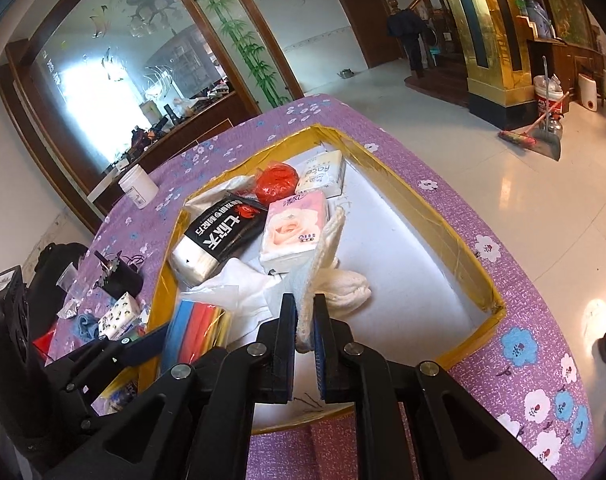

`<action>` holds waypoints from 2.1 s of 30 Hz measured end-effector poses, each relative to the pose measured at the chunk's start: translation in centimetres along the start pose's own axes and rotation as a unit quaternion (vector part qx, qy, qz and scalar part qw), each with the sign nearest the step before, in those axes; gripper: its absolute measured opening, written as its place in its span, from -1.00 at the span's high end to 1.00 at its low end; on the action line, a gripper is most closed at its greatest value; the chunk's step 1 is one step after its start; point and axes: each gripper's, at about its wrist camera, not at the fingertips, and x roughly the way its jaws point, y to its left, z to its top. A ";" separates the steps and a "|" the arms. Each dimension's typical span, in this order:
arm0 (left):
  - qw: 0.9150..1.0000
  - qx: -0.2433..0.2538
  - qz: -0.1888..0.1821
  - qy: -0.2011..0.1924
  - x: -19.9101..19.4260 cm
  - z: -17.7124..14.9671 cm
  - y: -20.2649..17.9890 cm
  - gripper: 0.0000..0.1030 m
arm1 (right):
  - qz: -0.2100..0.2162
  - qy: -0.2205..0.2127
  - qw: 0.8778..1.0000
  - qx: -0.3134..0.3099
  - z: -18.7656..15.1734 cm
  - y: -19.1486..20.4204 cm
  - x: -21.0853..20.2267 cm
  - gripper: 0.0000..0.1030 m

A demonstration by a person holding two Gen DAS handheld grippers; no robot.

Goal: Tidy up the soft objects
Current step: 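Lower both items into the tray and open both grippers, then move both grippers back over the remaining items on the table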

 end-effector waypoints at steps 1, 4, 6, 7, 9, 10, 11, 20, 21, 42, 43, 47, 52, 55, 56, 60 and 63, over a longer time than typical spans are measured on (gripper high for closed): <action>1.000 0.002 0.003 -0.001 0.0 0.0 -0.1 0.06 | 0.000 0.000 1.000 0.000 0.0 0.0 0.0 0.80; 1.000 0.007 0.013 -0.005 -0.1 -0.1 -0.4 -0.06 | 0.002 0.000 1.000 0.003 0.0 -0.1 -0.3 0.67; 1.000 0.010 0.023 -0.011 -0.3 -0.1 -0.4 -0.13 | 0.001 -0.004 1.000 0.003 -0.1 -0.2 -0.6 0.45; 0.999 0.012 0.027 -0.014 -0.4 -0.1 -0.5 -0.16 | -0.002 -0.007 1.000 0.002 -0.1 -0.1 -0.7 0.37; 0.999 0.013 0.031 -0.019 -0.5 -0.1 -0.5 -0.28 | -0.005 -0.013 1.000 -0.001 -0.1 0.1 -1.1 0.08; 0.999 0.015 0.034 -0.023 -0.6 -0.1 -0.5 -0.29 | -0.007 -0.017 1.000 -0.003 -0.1 0.1 -1.3 0.04; 0.999 0.015 0.036 -0.025 -0.7 -0.1 -0.6 -0.29 | -0.008 -0.020 1.000 -0.005 0.0 0.2 -1.5 0.00; 0.997 0.012 0.060 -0.049 -1.6 0.0 -0.3 -0.47 | -0.015 -0.035 0.999 -0.009 0.2 0.5 -2.7 -0.10; 0.997 0.011 0.063 -0.053 -1.7 0.0 -0.2 -0.48 | -0.016 -0.036 0.999 -0.010 0.2 0.5 -2.8 -0.11; 0.982 0.020 0.141 -0.125 -5.4 0.0 -0.5 -0.73 | -0.025 -0.062 0.998 -0.011 0.2 1.3 -5.5 -0.35; 0.981 0.020 0.142 -0.127 -5.6 0.0 -0.5 -0.73 | -0.025 -0.061 0.998 -0.012 0.2 1.4 -5.5 -0.35; 0.979 0.022 0.152 -0.133 -6.1 0.0 -0.5 -0.74 | -0.023 -0.061 0.998 -0.015 0.2 1.8 -5.7 -0.35; 0.977 0.019 0.163 -0.135 -6.6 0.0 -0.1 -0.74 | -0.023 -0.062 0.998 -0.018 0.2 2.3 -5.9 -0.36; 0.977 0.015 0.167 -0.135 -6.9 -0.1 0.3 -0.74 | -0.021 -0.061 0.998 -0.022 0.1 2.7 -5.9 -0.36; 0.976 0.014 0.168 -0.135 -7.0 -0.1 0.4 -0.74 | -0.020 -0.060 0.998 -0.023 0.0 2.8 -5.9 -0.36; 0.977 0.009 0.167 -0.133 -7.4 -0.2 1.1 -0.74 | -0.015 -0.060 0.998 -0.029 -0.2 3.5 -6.0 -0.36; 0.978 -0.002 0.160 -0.131 -8.1 -0.4 2.1 -0.74 | -0.012 -0.059 0.998 -0.034 -0.3 3.9 -6.0 -0.36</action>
